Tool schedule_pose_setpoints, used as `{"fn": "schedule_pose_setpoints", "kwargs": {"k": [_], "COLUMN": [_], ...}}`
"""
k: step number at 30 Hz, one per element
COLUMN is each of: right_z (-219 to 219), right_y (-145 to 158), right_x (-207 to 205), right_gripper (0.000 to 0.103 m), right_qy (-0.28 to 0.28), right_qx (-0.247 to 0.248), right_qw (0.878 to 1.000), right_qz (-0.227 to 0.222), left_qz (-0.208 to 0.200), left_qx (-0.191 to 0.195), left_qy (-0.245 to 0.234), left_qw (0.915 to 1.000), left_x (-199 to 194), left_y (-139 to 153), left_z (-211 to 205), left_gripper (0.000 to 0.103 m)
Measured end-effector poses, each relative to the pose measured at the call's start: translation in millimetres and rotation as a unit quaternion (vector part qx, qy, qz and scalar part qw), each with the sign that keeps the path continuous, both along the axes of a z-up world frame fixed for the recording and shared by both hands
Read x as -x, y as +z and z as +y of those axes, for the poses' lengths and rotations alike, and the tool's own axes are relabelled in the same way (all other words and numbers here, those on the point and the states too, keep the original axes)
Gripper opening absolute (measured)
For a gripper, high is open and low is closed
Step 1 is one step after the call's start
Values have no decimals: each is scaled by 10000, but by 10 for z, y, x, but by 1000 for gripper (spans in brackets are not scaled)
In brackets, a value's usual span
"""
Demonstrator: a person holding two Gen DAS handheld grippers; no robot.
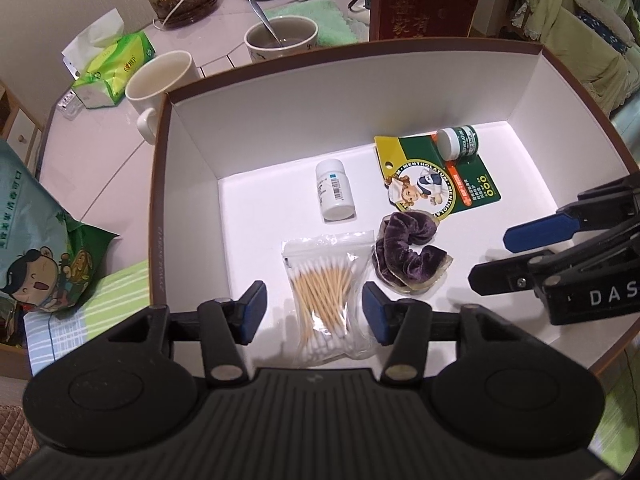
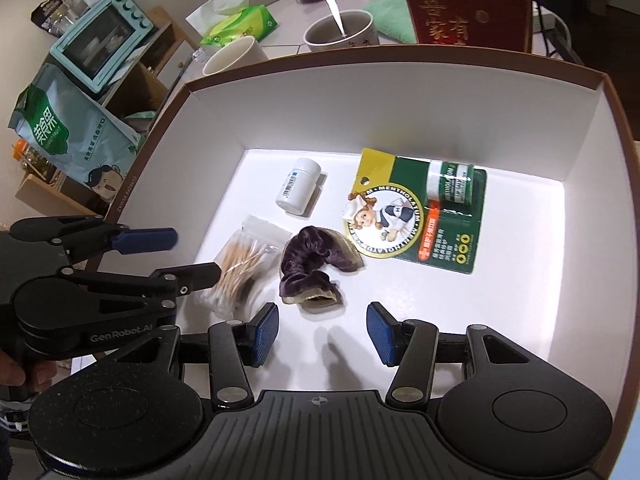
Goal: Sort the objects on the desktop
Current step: 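Open both tools to release the swab bag and scrunchie into the box, then withdraw both tools from the box toward the items on the cloth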
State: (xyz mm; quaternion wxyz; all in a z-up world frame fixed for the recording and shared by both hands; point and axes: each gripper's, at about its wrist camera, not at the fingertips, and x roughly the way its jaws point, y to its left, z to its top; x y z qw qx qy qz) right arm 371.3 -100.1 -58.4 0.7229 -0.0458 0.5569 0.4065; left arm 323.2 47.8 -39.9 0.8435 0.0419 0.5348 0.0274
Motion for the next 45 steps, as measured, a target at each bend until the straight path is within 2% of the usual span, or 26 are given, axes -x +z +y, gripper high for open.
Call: {"fn": "schedule_pose_setpoints", "kwargs": {"k": [7, 19, 20, 21, 22, 28, 30, 36, 39, 45], "right_z": [-100, -284, -304, -323, -346, -437, -468, -561, -619, -737], "right_y": [96, 268, 286, 304, 330, 435, 466, 577, 629, 729], "right_x": [74, 201, 219, 237, 260, 348, 389, 525, 582, 674], "right_gripper": [52, 53, 68, 87, 88, 88, 88, 88, 88, 88], "right_qy": [-153, -486, -526, -567, -620, -695, -733, -852, -968, -1110], "right_qx": [48, 8, 5, -1, -30, -112, -113, -129, -163, -292], "right_qw": [9996, 9977, 9973, 9968, 9957, 9945, 9938, 9905, 9887, 9868], "right_qz": [-216, -466, -509, -559, -681, -781, -831, -1076, -1135, -1140], "left_qz": [-159, -426, -447, -469, -492, -612, -663, -786, -846, -943], "left_qx": [-80, -184, -188, -197, -206, -252, -278, -383, -433, -457], "left_qy": [3, 11, 16, 18, 21, 67, 96, 159, 204, 179], "left_qw": [9998, 9989, 9988, 9987, 9986, 9978, 9974, 9960, 9953, 9943], "left_x": [83, 270, 289, 309, 330, 465, 515, 656, 729, 862], "left_y": [134, 361, 381, 399, 418, 530, 571, 692, 744, 827], "left_z": [-45, -158, -166, -175, -184, -226, -243, -299, -323, -378], "left_gripper": [53, 63, 65, 65, 66, 70, 76, 77, 83, 84]}}
